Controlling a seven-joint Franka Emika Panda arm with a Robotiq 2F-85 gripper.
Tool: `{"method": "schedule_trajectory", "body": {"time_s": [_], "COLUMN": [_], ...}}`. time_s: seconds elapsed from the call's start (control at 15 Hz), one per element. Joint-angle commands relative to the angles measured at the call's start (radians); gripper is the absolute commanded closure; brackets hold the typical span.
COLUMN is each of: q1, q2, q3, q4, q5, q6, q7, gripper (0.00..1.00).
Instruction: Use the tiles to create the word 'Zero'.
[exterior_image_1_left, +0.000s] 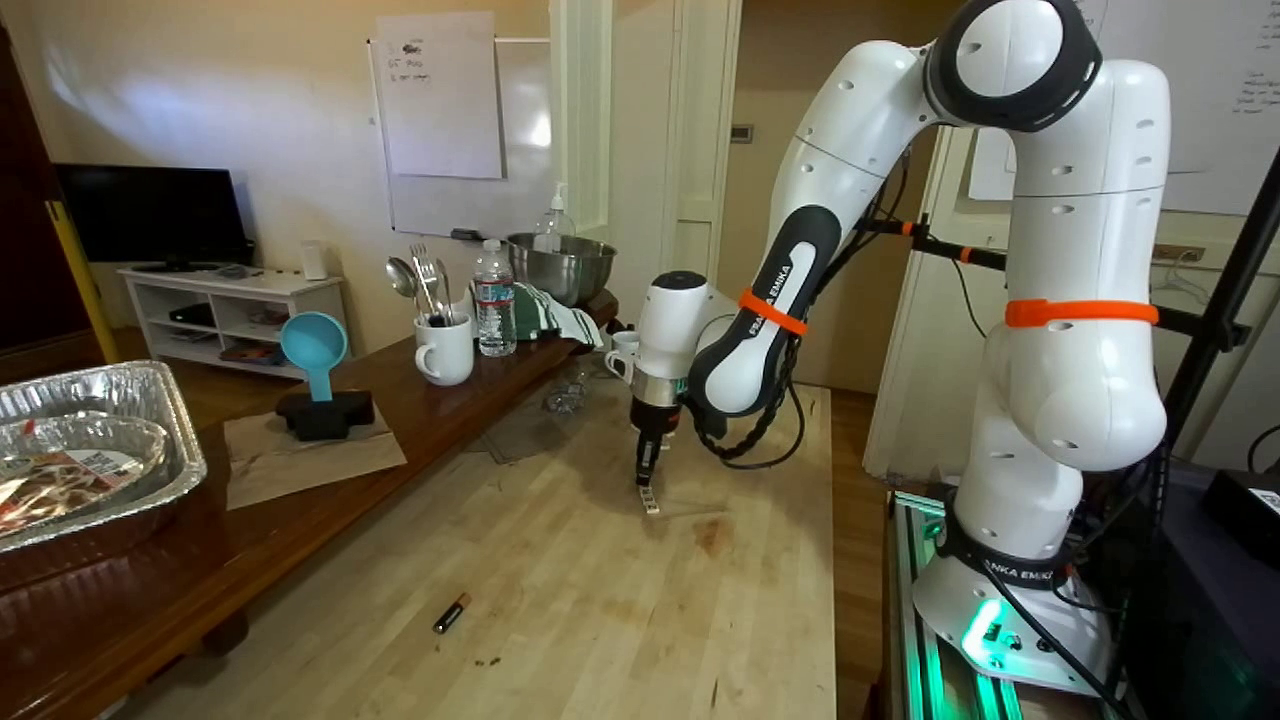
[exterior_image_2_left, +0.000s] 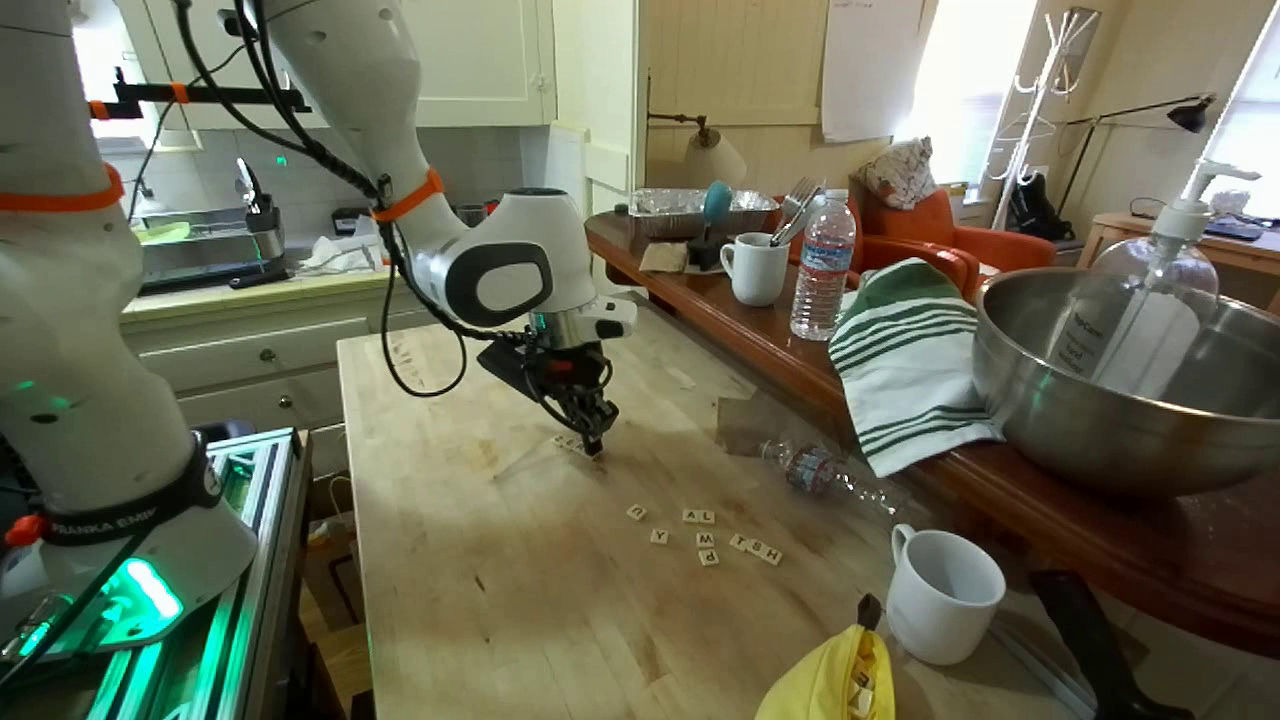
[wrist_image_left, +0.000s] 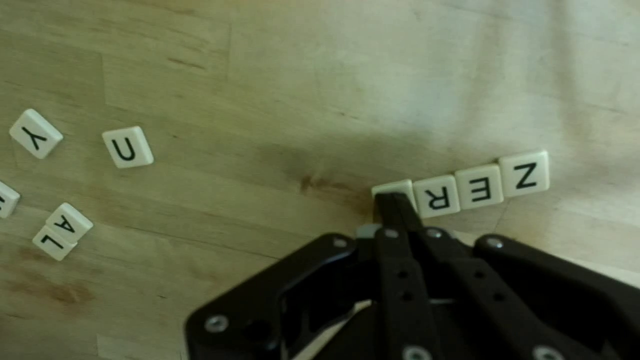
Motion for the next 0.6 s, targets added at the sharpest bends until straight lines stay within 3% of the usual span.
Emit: {"method": "schedule_trajectory", "body": {"time_s": [0.0, 0.53], "q1": [-0.001, -0.017], "q2": [0.027, 0.009], "q3": [0.014, 0.042], "q4": [-0.017, -0.016], "q5": [0.000, 0.056], "q6": [0.031, 0.037], "q7": [0.015, -0.015], "gripper": [1.00, 1.00]}}
